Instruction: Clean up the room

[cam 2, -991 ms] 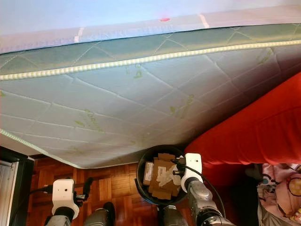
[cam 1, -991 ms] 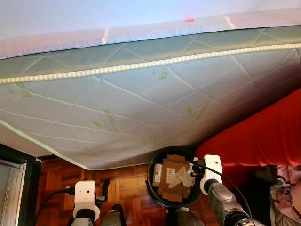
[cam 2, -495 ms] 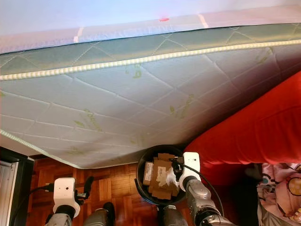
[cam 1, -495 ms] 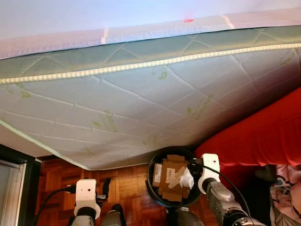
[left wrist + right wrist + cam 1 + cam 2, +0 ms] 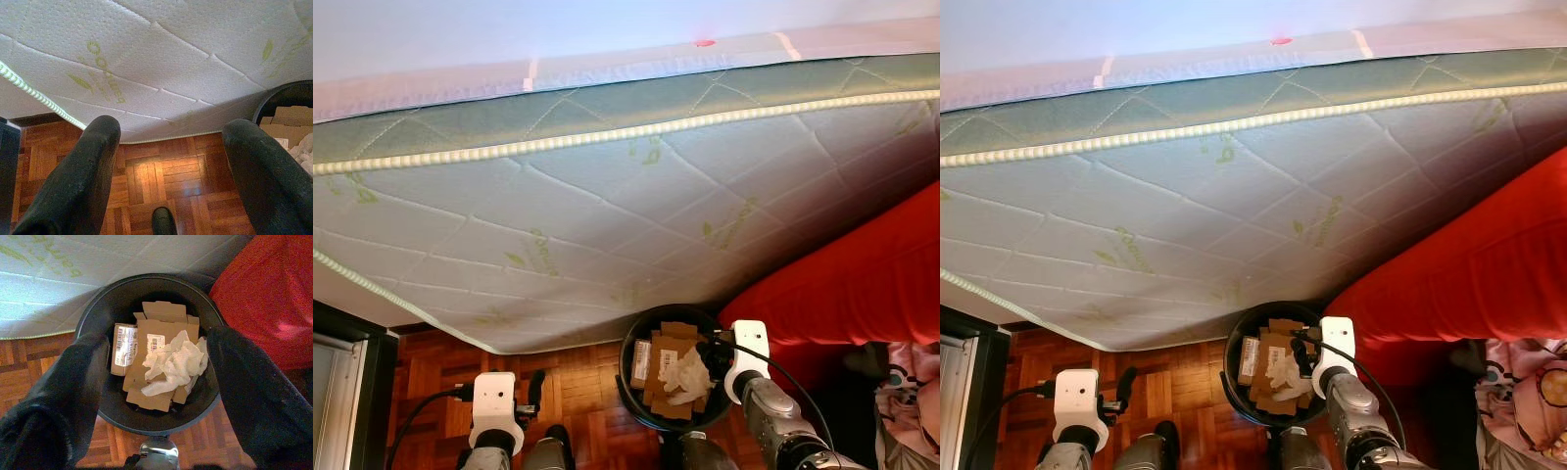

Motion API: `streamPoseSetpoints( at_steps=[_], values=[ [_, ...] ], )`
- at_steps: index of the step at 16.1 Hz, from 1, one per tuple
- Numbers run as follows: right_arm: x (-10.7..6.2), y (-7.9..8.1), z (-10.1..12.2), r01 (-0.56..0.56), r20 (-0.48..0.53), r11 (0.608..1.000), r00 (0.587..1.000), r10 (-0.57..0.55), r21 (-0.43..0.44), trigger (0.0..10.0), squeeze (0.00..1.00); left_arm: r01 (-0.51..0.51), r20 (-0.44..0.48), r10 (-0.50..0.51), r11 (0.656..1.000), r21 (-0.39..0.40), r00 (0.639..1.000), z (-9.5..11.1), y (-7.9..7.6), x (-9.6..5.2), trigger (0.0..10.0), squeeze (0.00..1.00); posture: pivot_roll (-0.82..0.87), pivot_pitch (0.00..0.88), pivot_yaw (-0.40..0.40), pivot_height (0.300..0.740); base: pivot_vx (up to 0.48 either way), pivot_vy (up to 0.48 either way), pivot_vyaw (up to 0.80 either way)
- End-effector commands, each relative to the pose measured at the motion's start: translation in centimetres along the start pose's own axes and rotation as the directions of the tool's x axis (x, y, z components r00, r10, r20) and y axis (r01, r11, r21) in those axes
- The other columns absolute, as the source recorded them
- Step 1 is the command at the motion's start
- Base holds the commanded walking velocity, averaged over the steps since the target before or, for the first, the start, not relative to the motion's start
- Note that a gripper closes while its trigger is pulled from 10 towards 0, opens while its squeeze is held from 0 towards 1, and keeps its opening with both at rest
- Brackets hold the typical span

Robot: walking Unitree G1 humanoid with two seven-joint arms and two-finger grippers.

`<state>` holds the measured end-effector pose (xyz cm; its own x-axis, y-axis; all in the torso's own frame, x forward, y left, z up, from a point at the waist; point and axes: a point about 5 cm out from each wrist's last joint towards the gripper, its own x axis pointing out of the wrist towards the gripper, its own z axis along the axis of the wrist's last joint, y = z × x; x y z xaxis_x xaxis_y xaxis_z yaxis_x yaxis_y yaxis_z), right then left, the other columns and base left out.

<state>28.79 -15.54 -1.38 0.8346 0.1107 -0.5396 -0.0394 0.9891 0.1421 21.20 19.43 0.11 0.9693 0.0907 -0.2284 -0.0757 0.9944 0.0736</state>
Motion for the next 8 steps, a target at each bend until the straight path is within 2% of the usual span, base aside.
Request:
streamPoseSetpoints(
  at_steps=[1,4,5,8],
  values=[
    [-0.2,-0.5,-0.5,0.025,-0.005,0.999,1.0,-0.025,0.028,10.0,0.0,-0.004,-0.065,0.004,1.0,0.0,0.998,-1.6,0.2,-0.7,10.0,0.0,0.15,0.314,-0.028,0.74,0.0,0.0,0.0],
    [-0.5,-1.9,0.1,0.08,0.07,0.988,0.993,-0.09,0.134,10.0,0.0,-0.003,-0.105,0.004,1.0,0.007,0.994,-2.2,0.4,0.1,10.0,0.0,0.12,0.265,-0.019,0.74,0.0,0.0,0.0],
    [-0.6,-2.1,0.1,0.081,0.085,0.986,0.992,-0.093,0.143,10.0,0.0,-0.003,-0.107,0.004,1.0,0.008,0.994,-2.2,0.4,0.2,10.0,0.0,0.12,0.265,-0.019,0.74,0.0,0.0,0.0],
    [-1.4,-3.1,-0.9,0.097,0.124,0.978,0.985,-0.121,0.185,10.0,0.0,0.021,-0.128,-0.019,1.0,0.014,0.992,-1.8,0.1,2.0,10.0,0.0,0.05,0.189,0.003,0.74,0.0,0.0,0.0]
  ],
)
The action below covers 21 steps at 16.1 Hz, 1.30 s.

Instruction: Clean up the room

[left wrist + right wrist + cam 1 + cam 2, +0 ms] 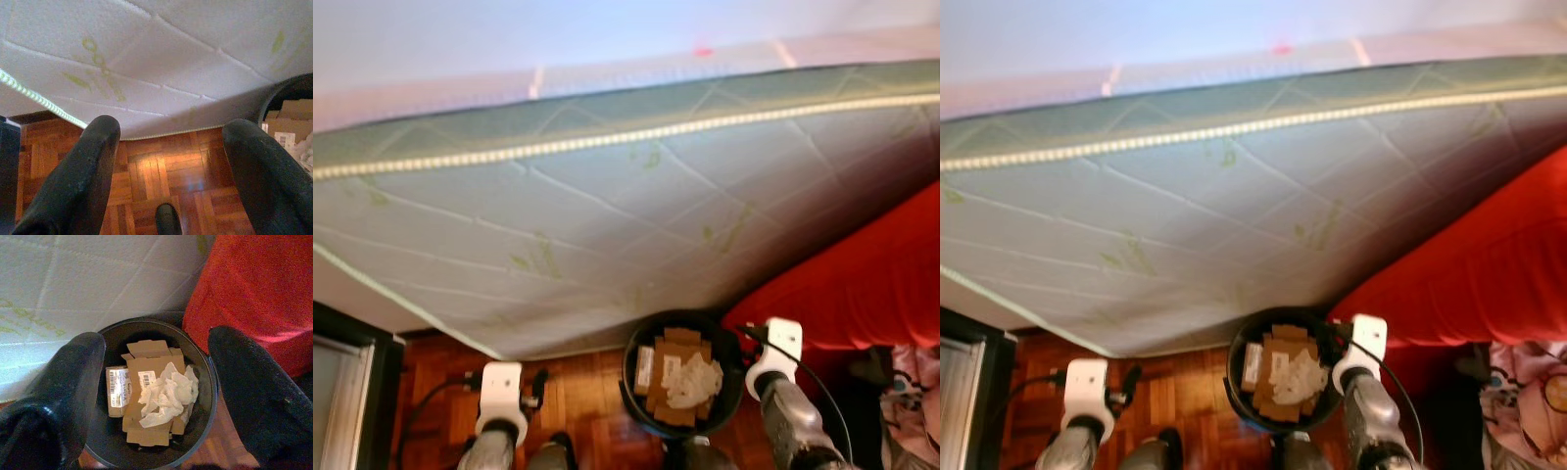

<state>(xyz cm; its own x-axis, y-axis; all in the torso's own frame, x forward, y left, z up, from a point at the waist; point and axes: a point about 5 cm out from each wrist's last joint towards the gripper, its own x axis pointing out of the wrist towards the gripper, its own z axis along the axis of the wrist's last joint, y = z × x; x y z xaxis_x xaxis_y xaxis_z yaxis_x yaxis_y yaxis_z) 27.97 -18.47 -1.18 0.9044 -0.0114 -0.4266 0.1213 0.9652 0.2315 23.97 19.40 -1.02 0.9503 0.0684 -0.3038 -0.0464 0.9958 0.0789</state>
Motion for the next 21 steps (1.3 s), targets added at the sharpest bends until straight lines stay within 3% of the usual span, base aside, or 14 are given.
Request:
streamPoseSetpoints(
  at_steps=[1,3,7,12,14,21],
  values=[
    [-0.8,-0.7,-1.4,0.024,-0.024,0.999,0.999,-0.023,0.031,10.0,0.0,-0.003,-0.062,0.003,1.0,0.003,0.998,-1.3,0.2,-0.4,10.0,0.0,0.04,0.178,0.005,0.74,0.0,0.0,0.0],
    [-1.4,-1.1,-2.8,0.048,-0.071,0.998,0.996,-0.045,0.04,10.0,0.0,0.012,-0.114,-0.01,1.0,0.016,0.993,-1.4,0.1,0.6,10.0,0.0,-0.01,0.113,0.023,0.74,0.0,0.0,0.0],
    [-2.1,-1.8,-4.2,0.078,-0.151,0.997,0.985,-0.079,-0.01,10.0,0.0,-0.015,-0.228,0.015,1.0,0.0,0.974,-2.2,0.6,1.2,10.0,0.0,-0.07,0.003,0.031,0.74,0.0,0.0,0.0],
    [-2.6,-2.7,-5.0,0.046,-0.225,0.992,0.972,-0.073,-0.121,10.0,0.0,-0.024,-0.343,0.026,1.0,0.009,0.939,-3.9,0.4,0.5,10.0,0.0,-0.09,0.0,0.006,0.74,0.0,0.0,0.0],
    [-3.3,-3.7,-5.8,0.086,-0.264,0.989,0.958,-0.116,-0.122,10.0,0.0,-0.002,-0.388,0.02,0.999,0.047,0.922,-4.7,0.2,0.1,10.0,0.0,-0.1,0.0,0.001,0.74,0.0,0.0,0.0],
    [-4.2,-4.2,-7.2,0.132,-0.323,0.987,0.934,-0.153,-0.088,10.0,0.0,0.017,-0.456,0.013,0.998,0.063,0.89,-6.2,0.2,-1.2,10.0,0.0,-0.11,0.0,0.015,0.74,0.0,0.0,0.0]
  ],
)
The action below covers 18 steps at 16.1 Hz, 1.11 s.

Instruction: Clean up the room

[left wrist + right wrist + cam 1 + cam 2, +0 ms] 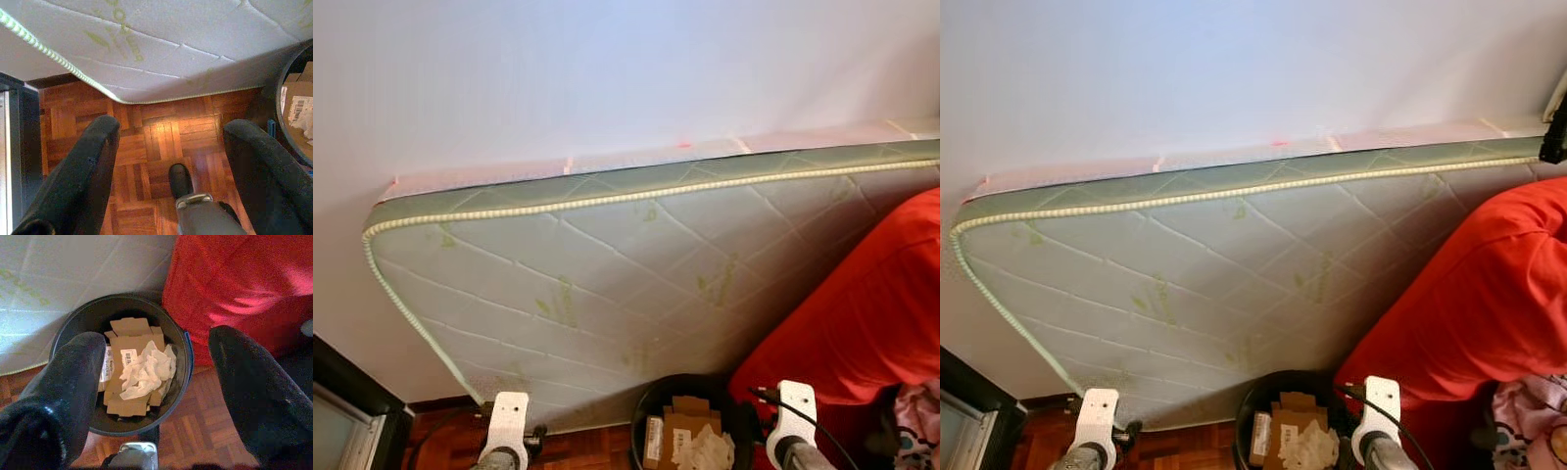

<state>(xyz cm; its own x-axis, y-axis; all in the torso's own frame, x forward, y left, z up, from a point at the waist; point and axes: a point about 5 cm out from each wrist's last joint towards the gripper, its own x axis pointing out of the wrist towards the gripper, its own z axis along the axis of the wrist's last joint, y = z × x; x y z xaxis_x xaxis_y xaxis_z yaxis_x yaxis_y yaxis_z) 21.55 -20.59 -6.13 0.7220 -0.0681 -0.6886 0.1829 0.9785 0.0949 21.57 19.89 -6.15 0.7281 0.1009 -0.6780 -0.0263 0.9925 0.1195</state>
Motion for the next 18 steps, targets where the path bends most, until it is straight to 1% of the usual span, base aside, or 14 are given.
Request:
streamPoseSetpoints(
  at_steps=[1,6,9,13,18],
  values=[
    [-0.2,-0.3,-1.0,0.021,-0.043,1.0,0.999,-0.02,0.018,10.0,0.0,0.002,-0.038,-0.001,1.0,0.022,0.999,-0.8,0.0,-0.2,10.0,0.0,-0.11,0.0,0.015,0.74,0.0,0.0,0.0],
    [-0.5,-1.1,-1.7,0.037,-0.086,0.999,0.996,-0.037,-0.005,10.0,0.0,0.002,-0.067,-0.001,1.0,0.011,0.998,-1.3,-0.4,-0.3,10.0,0.0,-0.09,0.0,-0.013,0.74,0.0,0.0,0.0],
    [-0.3,-0.7,-1.0,0.021,-0.062,1.0,0.998,-0.021,-0.011,10.0,0.0,-0.002,-0.092,0.003,1.0,0.005,0.996,-1.9,-0.3,-0.4,10.0,0.0,-0.08,0.0,-0.023,0.74,0.0,0.0,0.0],
    [-0.1,-0.6,-0.6,0.008,-0.054,1.0,0.999,-0.009,-0.009,10.0,0.0,-0.02,-0.097,0.02,1.0,-0.006,0.995,-2.0,0.3,-0.5,10.0,0.0,-0.07,0.0,-0.028,0.74,0.0,0.0,0.0],
    [-0.1,-0.8,-0.4,0.016,-0.054,1.0,0.998,-0.016,-0.008,10.0,0.0,-0.035,-0.112,0.033,0.999,-0.011,0.993,-2.4,1.0,-0.6,10.0,0.0,-0.06,0.0,-0.039,0.74,0.0,0.0,0.0]
  ],
)
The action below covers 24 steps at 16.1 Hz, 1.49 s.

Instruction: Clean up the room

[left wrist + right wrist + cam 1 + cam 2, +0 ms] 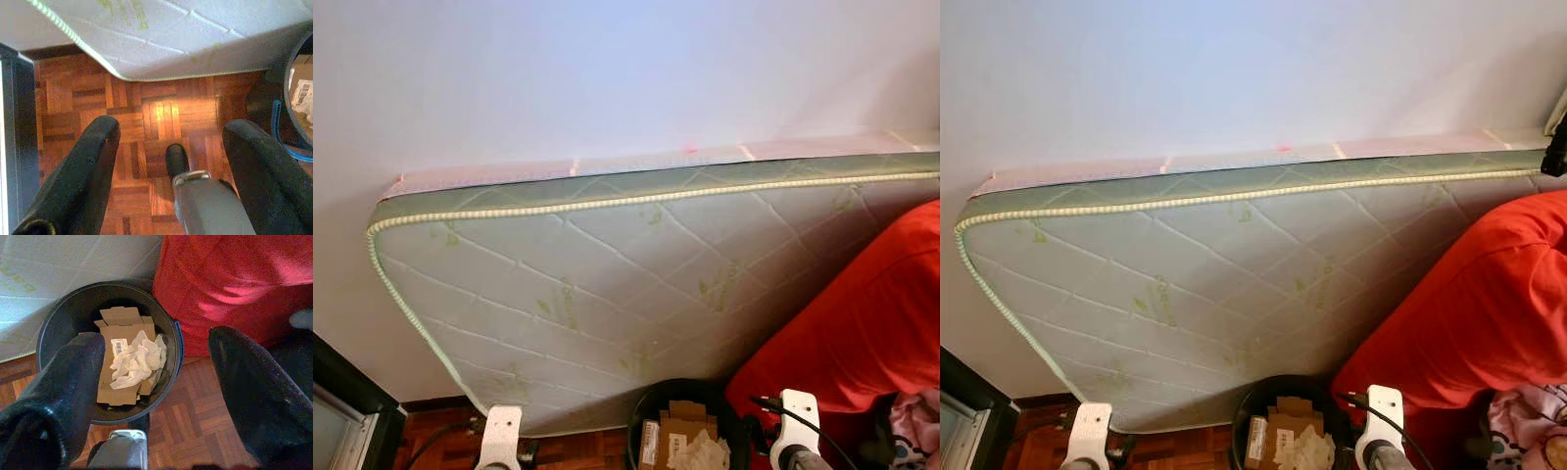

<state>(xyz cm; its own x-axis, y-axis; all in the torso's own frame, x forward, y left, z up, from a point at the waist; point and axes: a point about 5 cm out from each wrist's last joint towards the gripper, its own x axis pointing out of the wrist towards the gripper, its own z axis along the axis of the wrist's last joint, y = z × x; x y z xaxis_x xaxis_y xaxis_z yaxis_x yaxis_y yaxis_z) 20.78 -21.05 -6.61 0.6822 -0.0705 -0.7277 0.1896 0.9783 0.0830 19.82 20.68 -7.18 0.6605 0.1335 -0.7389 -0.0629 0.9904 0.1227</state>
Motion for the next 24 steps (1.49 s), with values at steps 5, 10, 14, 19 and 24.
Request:
streamPoseSetpoints(
  at_steps=[5,10,14,19,24],
  values=[
    [0.12,-0.13,0.5,0.007,-0.001,1.0,1.0,-0.007,-0.001,10.0,0.0,-0.012,-0.032,0.012,1.0,0.006,0.999,-0.8,0.72,-0.19,10.0,0.0,-0.06,0.0,-0.037,0.74,-0.268,0.0,0.0],
    [0.21,0.06,0.79,0.007,0.009,1.0,1.0,-0.007,0.004,10.0,0.0,-0.013,-0.043,0.013,1.0,0.007,0.999,-1.04,0.81,-0.24,10.0,0.0,-0.06,0.0,-0.031,0.74,-0.272,0.0,0.0],
    [0.23,0.07,0.88,0.008,0.011,1.0,1.0,-0.008,0.007,10.0,0.0,-0.01,-0.026,0.01,1.0,0.014,1.0,-0.6,0.46,-0.13,10.0,0.0,-0.06,0.0,-0.03,0.74,-0.136,0.0,0.0],
    [0.25,0.11,0.88,0.006,0.007,1.0,1.0,-0.006,0.014,10.0,0.0,-0.01,-0.023,0.01,1.0,0.006,1.0,-0.53,0.36,-0.11,10.0,0.0,-0.07,0.0,-0.03,0.74,0.0,0.0,0.0],
    [0.26,0.13,0.84,0.005,-0.005,1.0,1.0,-0.005,0.002,10.0,0.0,-0.01,-0.034,0.009,1.0,-0.027,0.999,-0.66,0.38,-0.12,10.0,0.0,-0.07,0.0,-0.026,0.74,0.0,0.0,-0.76]
  ],
)
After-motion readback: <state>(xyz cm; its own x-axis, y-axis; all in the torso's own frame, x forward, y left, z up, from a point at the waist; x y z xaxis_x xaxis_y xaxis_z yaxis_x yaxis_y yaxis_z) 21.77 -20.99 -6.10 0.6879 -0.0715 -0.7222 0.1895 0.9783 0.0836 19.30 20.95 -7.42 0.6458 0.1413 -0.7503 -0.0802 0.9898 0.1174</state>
